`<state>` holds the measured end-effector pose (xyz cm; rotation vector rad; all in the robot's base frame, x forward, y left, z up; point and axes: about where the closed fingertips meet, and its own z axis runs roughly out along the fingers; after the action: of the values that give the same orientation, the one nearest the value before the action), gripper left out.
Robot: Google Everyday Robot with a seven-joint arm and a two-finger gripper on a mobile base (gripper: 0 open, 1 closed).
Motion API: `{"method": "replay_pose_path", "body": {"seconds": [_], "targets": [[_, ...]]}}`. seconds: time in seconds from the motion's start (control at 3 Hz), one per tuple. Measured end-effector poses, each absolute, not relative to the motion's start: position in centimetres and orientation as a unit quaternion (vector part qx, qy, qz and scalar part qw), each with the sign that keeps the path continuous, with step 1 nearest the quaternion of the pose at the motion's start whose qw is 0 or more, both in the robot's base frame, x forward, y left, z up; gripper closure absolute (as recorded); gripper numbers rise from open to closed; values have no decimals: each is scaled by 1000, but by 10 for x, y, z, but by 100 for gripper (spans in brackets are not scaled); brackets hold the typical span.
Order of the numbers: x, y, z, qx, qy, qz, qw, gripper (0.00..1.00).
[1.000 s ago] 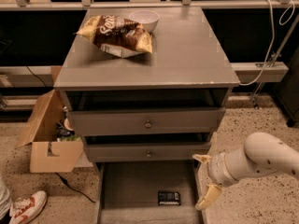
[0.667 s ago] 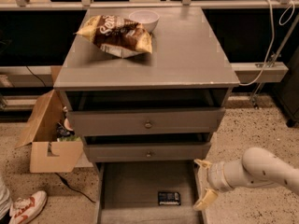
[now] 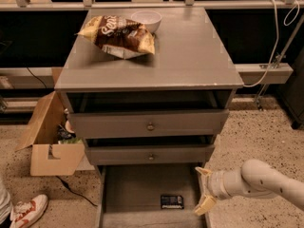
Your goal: Pick rxbar blueberry from bottom drawer and place on counter
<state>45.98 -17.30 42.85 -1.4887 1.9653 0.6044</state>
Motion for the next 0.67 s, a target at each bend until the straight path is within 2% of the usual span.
{"method": "replay_pose_path", "body": {"seconds": [0.67], "targets": [[474,-166,386,-592,710,246,292,0]]}}
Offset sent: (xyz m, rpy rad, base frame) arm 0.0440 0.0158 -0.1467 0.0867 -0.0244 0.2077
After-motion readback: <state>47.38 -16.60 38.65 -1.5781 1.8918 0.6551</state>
